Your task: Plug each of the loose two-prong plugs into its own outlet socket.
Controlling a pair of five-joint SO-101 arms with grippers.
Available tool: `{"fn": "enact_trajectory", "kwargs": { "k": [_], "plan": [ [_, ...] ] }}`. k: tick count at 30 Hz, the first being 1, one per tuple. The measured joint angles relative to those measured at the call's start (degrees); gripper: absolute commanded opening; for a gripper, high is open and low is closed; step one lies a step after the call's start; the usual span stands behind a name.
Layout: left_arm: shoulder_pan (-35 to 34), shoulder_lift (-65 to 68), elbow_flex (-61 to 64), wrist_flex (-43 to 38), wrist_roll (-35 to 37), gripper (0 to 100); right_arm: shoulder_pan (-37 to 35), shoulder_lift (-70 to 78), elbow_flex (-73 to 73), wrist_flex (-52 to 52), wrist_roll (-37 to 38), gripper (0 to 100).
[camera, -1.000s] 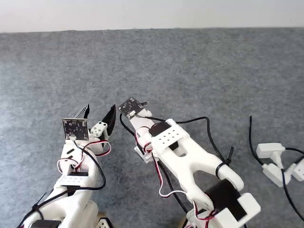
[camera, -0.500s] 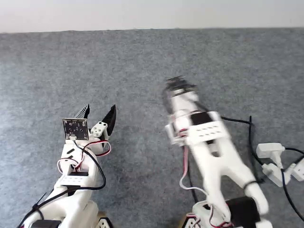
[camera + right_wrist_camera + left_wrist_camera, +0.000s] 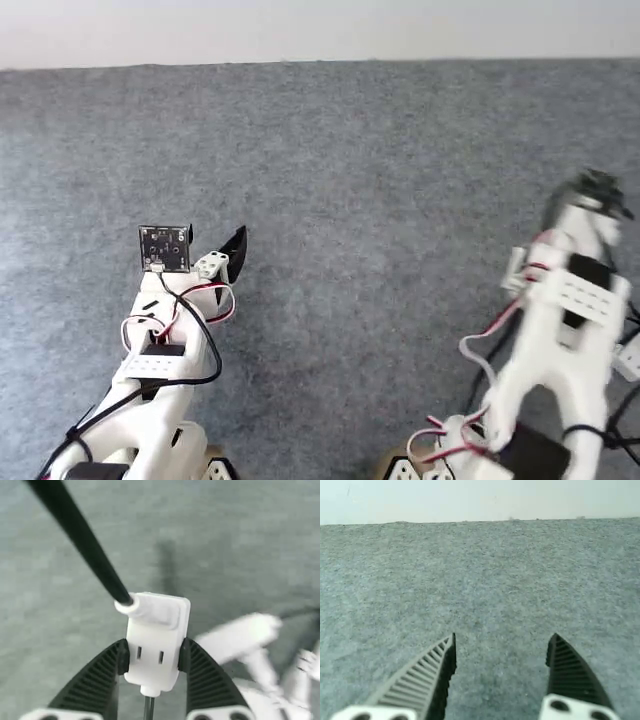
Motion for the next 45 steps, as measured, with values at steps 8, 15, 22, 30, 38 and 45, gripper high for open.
{"fn": "enact_trajectory", "kwargs": {
  "k": [8,15,22,30,38,45],
  "plan": [
    [0.0,0.0,0.0,0.0,0.0,27,3.0,10.5,-3.1,-6.7,0.4,19.4],
    [0.0,0.0,-0.1,0.0,0.0,27,1.0,10.3,-7.2,-1.8,0.2,19.5],
    [0.0,0.0,-0.1,0.0,0.0,26,-2.9,-2.7,-10.3,10.7,0.2,11.6],
    [-1.6,0.0,-0.1,-2.1,0.0,1,-3.9,-23.2,-4.2,18.3,0.4,3.9],
    [-6.8,-0.1,-0.2,-4.9,0.0,1,-9.8,-41.7,11.8,18.3,0.4,4.7],
    [-7.3,-9.0,4.0,-2.6,0.0,1,-15.6,-60.5,25.8,18.3,0.4,4.7]
  ]
}}
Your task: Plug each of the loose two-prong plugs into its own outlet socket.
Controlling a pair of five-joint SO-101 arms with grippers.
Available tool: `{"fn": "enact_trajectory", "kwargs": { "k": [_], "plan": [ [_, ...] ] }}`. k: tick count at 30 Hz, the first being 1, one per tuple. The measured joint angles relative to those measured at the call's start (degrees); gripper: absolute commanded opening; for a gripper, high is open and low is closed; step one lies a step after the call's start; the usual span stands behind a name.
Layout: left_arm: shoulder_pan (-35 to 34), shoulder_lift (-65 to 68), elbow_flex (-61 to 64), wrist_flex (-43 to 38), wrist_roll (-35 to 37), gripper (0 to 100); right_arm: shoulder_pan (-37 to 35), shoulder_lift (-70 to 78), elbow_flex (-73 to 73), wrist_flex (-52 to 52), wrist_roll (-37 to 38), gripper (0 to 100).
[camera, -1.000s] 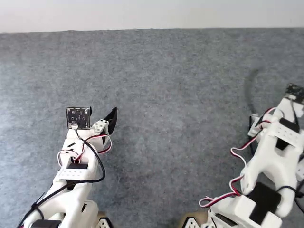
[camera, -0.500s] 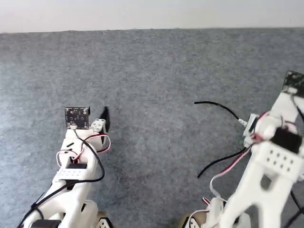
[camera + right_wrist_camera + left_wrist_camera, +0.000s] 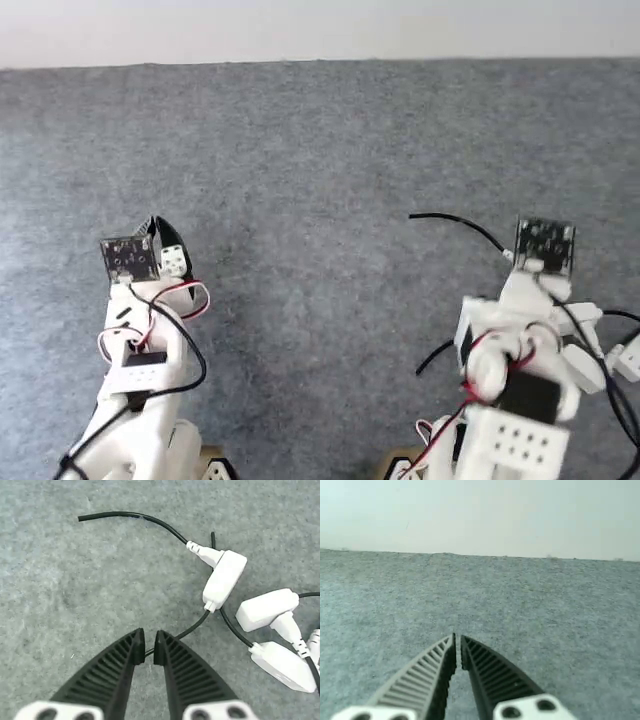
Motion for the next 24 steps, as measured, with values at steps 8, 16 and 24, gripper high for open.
{"fn": "enact_trajectory", "kwargs": {
  "k": [8,16,24],
  "plan": [
    [-2.1,-26.9,2.8,30.5,0.0,1,-1.3,-20.2,13.7,4.9,0.0,4.7],
    [-4.7,-59.4,7.1,62.7,0.0,1,-1.8,-25.7,19.2,11.5,0.1,4.3],
    [-8.3,-65.2,7.0,79.1,-0.1,1,-0.5,-25.5,29.3,6.2,0.2,4.3]
  ]
}}
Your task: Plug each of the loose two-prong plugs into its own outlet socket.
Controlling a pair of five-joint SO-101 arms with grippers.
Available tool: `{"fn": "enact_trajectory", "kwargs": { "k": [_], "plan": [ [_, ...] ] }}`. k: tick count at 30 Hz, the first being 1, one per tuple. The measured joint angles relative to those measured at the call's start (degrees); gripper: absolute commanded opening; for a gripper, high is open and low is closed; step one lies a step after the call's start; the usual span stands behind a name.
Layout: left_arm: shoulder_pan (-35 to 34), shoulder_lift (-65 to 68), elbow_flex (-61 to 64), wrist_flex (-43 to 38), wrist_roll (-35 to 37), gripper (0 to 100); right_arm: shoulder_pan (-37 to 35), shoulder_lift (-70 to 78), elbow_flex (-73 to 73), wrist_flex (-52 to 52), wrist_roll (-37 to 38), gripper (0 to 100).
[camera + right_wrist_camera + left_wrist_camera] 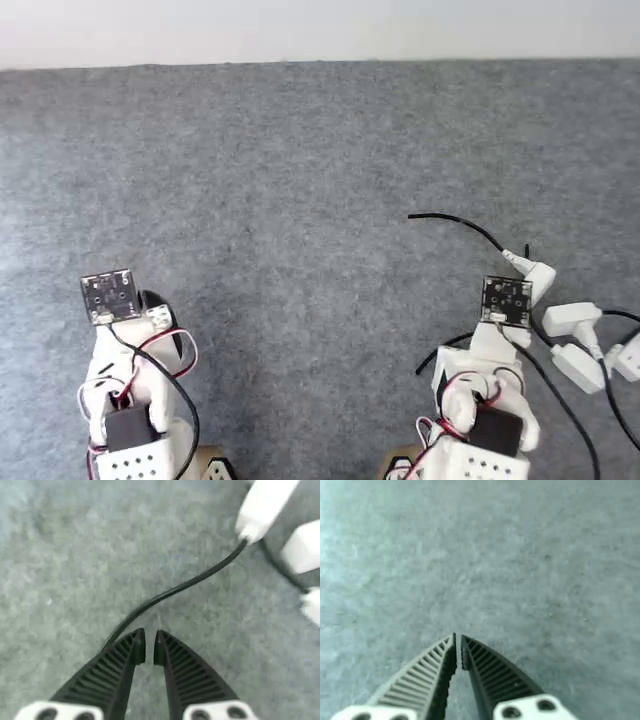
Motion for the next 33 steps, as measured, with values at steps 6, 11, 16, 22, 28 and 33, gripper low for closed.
{"fn": "enact_trajectory", "kwargs": {
  "k": [6,11,16,22,28,33],
  "plan": [
    [-0.8,0.0,0.0,3.3,-0.1,1,2.5,-0.1,1.3,-1.0,-0.1,4.3],
    [-7.8,0.0,0.0,9.0,-2.8,1,2.5,-0.1,1.3,-1.0,-0.1,4.3],
    [-15.7,0.0,0.0,15.1,-3.7,1,2.5,-0.1,1.3,-1.0,-0.1,4.3],
    [-17.1,0.0,0.0,15.6,-3.7,1,2.5,-0.1,1.3,-1.0,-0.1,4.3],
    [-17.1,0.0,0.0,15.6,-3.7,1,2.5,-0.1,1.3,-1.0,-0.1,4.3],
    [-17.1,0.0,0.0,15.6,-3.7,1,2.5,-0.1,1.3,-1.0,-0.1,4.3]
  ]
}}
